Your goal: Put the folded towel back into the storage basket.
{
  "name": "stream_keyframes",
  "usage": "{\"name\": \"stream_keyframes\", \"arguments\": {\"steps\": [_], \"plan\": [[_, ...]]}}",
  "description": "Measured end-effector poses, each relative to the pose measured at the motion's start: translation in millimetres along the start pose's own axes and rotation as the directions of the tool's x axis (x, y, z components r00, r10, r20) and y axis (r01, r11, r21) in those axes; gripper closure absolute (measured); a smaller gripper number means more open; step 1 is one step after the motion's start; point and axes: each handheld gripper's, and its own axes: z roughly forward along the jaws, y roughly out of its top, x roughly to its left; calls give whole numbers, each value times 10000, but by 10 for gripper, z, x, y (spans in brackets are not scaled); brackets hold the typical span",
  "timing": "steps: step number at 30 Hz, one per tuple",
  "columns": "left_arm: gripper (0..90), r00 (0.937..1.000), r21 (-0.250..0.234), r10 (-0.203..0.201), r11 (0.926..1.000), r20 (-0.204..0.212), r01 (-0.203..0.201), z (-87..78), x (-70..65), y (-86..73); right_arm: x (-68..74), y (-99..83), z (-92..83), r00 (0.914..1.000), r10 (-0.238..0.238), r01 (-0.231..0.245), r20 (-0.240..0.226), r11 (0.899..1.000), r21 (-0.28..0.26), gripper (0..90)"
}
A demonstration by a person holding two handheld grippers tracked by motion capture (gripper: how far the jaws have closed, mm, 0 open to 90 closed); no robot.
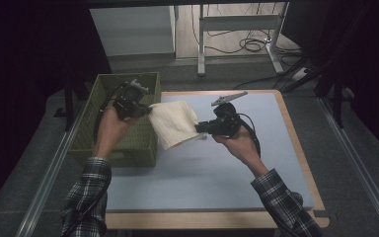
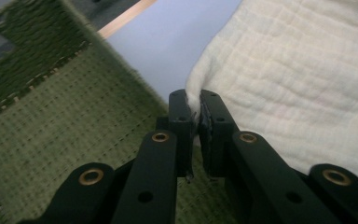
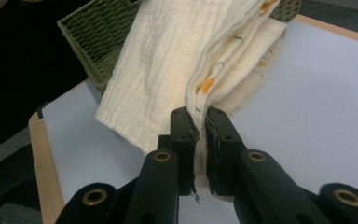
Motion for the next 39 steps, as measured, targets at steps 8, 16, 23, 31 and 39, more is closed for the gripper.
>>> {"name": "stream_keyframes", "arguments": {"steps": [8, 16, 23, 31, 39], "plan": [[845, 9979, 53, -326, 9994, -564, 330, -111, 215, -114, 131, 210, 243, 9997, -230, 231, -114, 9997, 17, 820], [845, 9913, 58, -715, 9973, -1103, 726, -206, 427, -238, 278, 390, 505, 9991, -332, 332, -246, 9994, -21, 820], [846, 9802, 138, -1032, 9942, -1689, 1071, -231, 625, -367, 440, 522, 770, 9984, -483, 482, -303, 9988, -37, 820], [847, 9660, 375, -1264, 9897, -2257, 1382, -175, 802, -547, 648, 603, 1157, 9968, -656, 665, -466, 9977, 161, 819], [847, 9573, 600, -1344, 9862, -2560, 1546, -119, 918, -706, 810, 598, 1536, 9972, -586, 610, -462, 9967, 534, 818]]}}
